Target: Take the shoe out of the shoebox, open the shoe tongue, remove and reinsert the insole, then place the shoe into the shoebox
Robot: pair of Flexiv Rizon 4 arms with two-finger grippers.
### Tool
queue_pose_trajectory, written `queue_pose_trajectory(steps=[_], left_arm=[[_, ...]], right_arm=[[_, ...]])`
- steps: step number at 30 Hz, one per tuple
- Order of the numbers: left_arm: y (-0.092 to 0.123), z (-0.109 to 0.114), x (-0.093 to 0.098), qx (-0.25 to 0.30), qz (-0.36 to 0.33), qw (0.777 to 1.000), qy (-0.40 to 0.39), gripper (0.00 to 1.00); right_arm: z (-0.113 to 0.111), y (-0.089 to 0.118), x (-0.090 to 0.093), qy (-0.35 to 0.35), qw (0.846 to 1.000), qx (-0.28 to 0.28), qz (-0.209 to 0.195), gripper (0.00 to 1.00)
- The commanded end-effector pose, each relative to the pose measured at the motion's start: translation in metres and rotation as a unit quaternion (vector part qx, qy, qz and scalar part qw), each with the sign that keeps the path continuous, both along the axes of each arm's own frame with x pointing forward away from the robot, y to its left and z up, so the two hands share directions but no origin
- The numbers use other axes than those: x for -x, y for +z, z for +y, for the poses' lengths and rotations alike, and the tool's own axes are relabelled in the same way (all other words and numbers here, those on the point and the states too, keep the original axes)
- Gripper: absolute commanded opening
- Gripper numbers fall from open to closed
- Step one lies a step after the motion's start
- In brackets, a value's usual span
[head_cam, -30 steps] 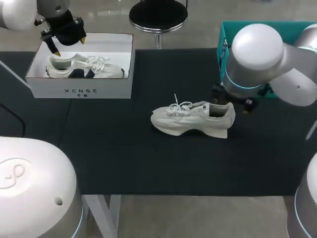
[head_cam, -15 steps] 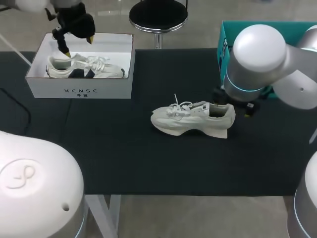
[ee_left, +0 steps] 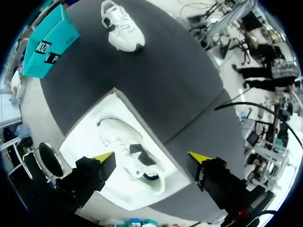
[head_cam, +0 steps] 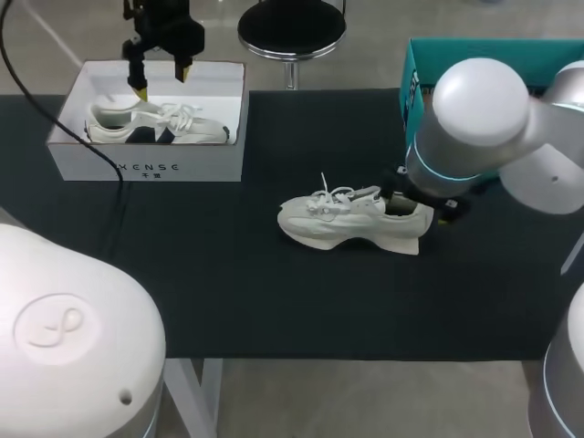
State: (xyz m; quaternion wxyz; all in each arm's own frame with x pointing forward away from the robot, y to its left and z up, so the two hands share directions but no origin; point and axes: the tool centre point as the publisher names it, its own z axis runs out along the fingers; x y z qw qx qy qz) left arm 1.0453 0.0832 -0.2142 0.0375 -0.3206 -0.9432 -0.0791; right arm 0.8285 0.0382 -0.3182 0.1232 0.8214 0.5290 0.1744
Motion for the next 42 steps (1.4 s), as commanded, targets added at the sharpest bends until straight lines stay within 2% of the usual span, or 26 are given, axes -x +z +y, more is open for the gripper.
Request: queue_pose_trajectory(steps=[1, 3, 4, 8, 12, 17, 22, 29, 33, 36, 42], left_arm=[[0.006, 0.000, -0.021, 0.020, 0.070, 0.986, 0.151, 1.00], [0.003, -0.002, -0.020, 0.026, 0.110, 0.967, 0.226, 1.00], [0.002, -0.004, -0.016, 0.039, 0.143, 0.961, 0.234, 1.00], [-0.007, -0.012, -0.001, 0.044, 0.181, 0.947, 0.263, 1.00], [-0.015, -0.016, 0.005, 0.022, 0.205, 0.936, 0.286, 1.00], [-0.018, -0.024, 0.012, -0.007, 0.241, 0.902, 0.358, 1.00], [-0.012, -0.047, 0.031, -0.011, 0.269, 0.867, 0.418, 1.00], [0.002, -0.106, 0.065, -0.003, 0.284, 0.859, 0.427, 1.00], [0.011, -0.137, 0.086, -0.011, 0.283, 0.861, 0.423, 1.00], [0.017, -0.157, 0.103, -0.011, 0.277, 0.866, 0.417, 1.00], [0.009, -0.193, 0.122, -0.029, 0.269, 0.861, 0.430, 1.00]], right_arm=[[0.001, -0.003, 0.006, -0.061, 0.997, -0.005, -0.037, 1.00], [-0.008, 0.003, 0.009, -0.070, 0.996, -0.007, -0.047, 1.00], [-0.012, 0.006, 0.009, -0.074, 0.996, -0.009, -0.051, 1.00], [-0.027, 0.023, 0.010, -0.091, 0.993, -0.021, -0.077, 1.00], [-0.033, 0.038, 0.008, -0.088, 0.993, -0.005, -0.080, 1.00], [-0.048, 0.052, 0.008, -0.088, 0.993, -0.002, -0.084, 1.00], [-0.072, 0.061, 0.014, -0.075, 0.994, -0.014, -0.072, 1.00], [-0.126, 0.070, 0.029, -0.077, 0.993, -0.062, -0.060, 1.00], [-0.161, 0.078, 0.032, -0.077, 0.991, -0.097, -0.045, 1.00], [-0.183, 0.089, 0.033, -0.057, 0.992, -0.099, -0.044, 1.00], [-0.212, 0.101, 0.036, -0.023, 0.993, -0.103, -0.049, 1.00]])
